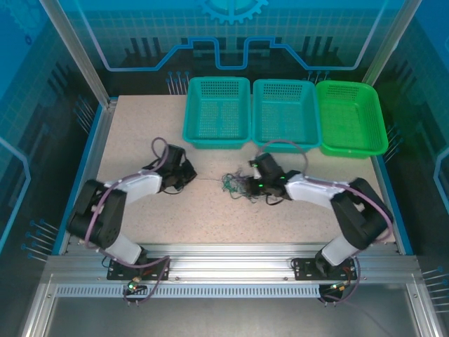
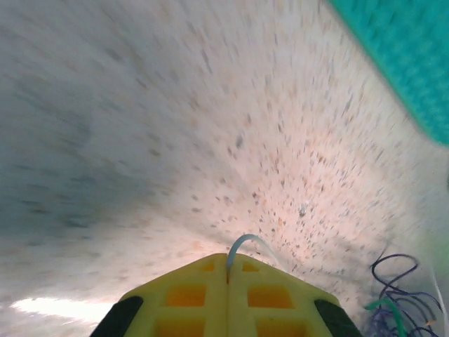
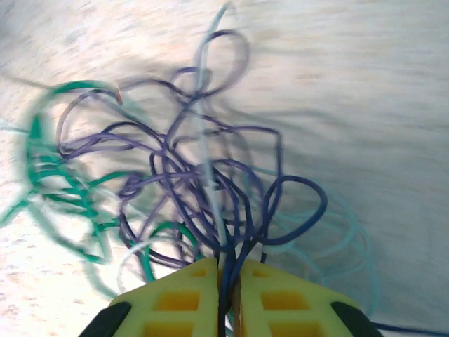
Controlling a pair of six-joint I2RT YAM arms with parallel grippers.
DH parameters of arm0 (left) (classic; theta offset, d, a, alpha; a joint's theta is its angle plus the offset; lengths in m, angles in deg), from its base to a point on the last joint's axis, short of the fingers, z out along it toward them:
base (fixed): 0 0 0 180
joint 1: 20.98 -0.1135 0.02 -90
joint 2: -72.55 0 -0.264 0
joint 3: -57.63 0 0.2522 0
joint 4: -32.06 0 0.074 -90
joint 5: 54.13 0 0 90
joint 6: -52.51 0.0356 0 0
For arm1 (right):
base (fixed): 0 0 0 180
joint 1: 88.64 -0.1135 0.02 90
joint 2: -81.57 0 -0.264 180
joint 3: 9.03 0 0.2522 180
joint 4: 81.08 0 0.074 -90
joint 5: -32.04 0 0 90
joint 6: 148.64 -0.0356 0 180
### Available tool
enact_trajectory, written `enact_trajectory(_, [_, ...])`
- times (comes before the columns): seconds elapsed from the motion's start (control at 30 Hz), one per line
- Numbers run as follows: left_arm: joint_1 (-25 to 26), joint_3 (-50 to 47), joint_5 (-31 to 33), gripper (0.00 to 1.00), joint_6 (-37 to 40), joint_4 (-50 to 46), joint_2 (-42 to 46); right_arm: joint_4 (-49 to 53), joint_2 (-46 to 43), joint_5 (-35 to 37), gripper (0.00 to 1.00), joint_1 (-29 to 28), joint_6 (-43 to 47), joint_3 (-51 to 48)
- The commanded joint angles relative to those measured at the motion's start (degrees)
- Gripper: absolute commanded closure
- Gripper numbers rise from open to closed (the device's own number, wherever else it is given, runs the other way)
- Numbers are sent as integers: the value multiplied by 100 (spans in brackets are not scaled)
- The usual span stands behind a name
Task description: Untangle the cables
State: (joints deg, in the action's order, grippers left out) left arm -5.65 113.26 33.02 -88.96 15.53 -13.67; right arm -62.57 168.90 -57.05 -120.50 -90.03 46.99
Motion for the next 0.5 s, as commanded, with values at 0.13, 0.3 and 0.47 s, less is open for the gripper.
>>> enact_trajectory(0.13, [-253,-412,106,100,591,-411,951,34,-939,48,82,1082,-470,-1038])
enact_trajectory(0.3, [122,-337,-116,100,767,-98,890,421,-901,-134,68,737,-91,-605])
enact_trajectory(0.47, [397,-146,-119,100,900,-61,809,955,-1471,1995,25,-674,347,120])
